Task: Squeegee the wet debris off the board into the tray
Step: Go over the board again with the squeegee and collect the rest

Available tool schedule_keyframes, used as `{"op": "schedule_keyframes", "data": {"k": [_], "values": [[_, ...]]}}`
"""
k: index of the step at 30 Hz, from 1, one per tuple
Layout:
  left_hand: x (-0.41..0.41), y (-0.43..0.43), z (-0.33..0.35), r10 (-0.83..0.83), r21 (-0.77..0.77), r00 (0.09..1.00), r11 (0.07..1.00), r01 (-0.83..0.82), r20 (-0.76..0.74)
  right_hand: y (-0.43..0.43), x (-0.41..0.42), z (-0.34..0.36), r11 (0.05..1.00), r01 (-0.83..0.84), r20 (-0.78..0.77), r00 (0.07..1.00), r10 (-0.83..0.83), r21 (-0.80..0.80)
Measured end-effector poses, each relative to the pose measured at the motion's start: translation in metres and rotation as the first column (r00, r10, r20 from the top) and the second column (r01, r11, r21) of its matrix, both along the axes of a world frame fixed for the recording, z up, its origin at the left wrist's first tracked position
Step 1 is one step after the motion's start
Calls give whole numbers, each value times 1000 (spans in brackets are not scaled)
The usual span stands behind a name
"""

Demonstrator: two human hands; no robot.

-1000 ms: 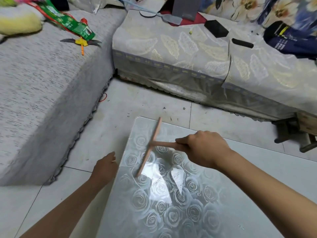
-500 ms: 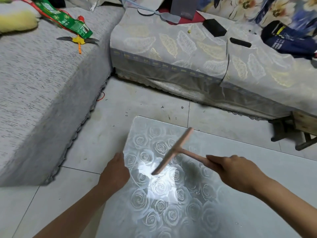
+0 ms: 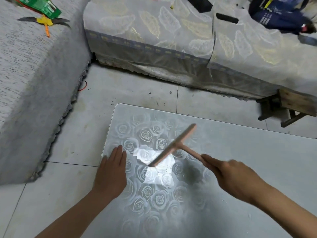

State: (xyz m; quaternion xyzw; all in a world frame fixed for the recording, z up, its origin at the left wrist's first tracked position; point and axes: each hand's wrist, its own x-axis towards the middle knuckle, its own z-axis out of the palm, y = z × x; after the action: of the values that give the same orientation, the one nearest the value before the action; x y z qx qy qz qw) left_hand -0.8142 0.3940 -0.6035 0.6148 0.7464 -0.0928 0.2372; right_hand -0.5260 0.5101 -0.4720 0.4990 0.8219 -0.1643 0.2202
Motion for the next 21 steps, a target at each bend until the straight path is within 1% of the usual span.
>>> {"op": "schedule_keyframes", "data": {"k": [1, 3, 5, 7, 10, 12, 14, 16, 17, 19, 20, 21], "values": [[-3, -2, -2, -12, 9, 999, 1000, 12, 31, -8, 10, 8, 1000, 5, 33, 999, -5, 7], [-2, -3, -5, -85, 114, 996, 990, 84, 9, -14, 19, 23, 999, -21, 67, 998, 19, 34], [-2, -2, -3, -120, 134, 992, 983, 124, -41, -10, 6, 28, 993, -84, 29, 996, 82, 78], [0, 0, -1, -131, 132, 990, 982, 138, -61, -3, -28, 25, 986, -138, -36, 989, 142, 93], [0, 5, 5, -144, 108, 989, 983, 148, -39, -2, -66, 12, 970, -233, -15, 972, 234, 66], [-2, 9, 9, -140, 95, 990, 985, 142, -22, -12, -56, 3, 980, -193, -17, 981, 195, 55], [-2, 11, 8, -138, 85, 990, 987, 138, -4, -31, -24, 0, 993, -117, -8, 993, 117, 8], [-3, 13, 6, -120, 66, 992, 990, 122, -37, -48, 9, 7, 998, -39, 41, 998, 41, -40], [-4, 12, 1, -136, 39, 987, 989, 140, -85, -54, 22, 14, 999, -14, 76, 997, 17, -46], [-7, 16, 1, -173, -137, 975, 978, 154, -137, -59, 39, 29, 999, -5, 136, 991, 10, -36], [-6, 19, 2, -169, -185, 975, 973, 141, -143, -61, 42, 35, 999, -17, 146, 989, 22, -33], [0, 20, 2, -165, -198, 975, 971, 135, -146, -65, 44, 41, 999, -31, 139, 990, 35, -35]]}}
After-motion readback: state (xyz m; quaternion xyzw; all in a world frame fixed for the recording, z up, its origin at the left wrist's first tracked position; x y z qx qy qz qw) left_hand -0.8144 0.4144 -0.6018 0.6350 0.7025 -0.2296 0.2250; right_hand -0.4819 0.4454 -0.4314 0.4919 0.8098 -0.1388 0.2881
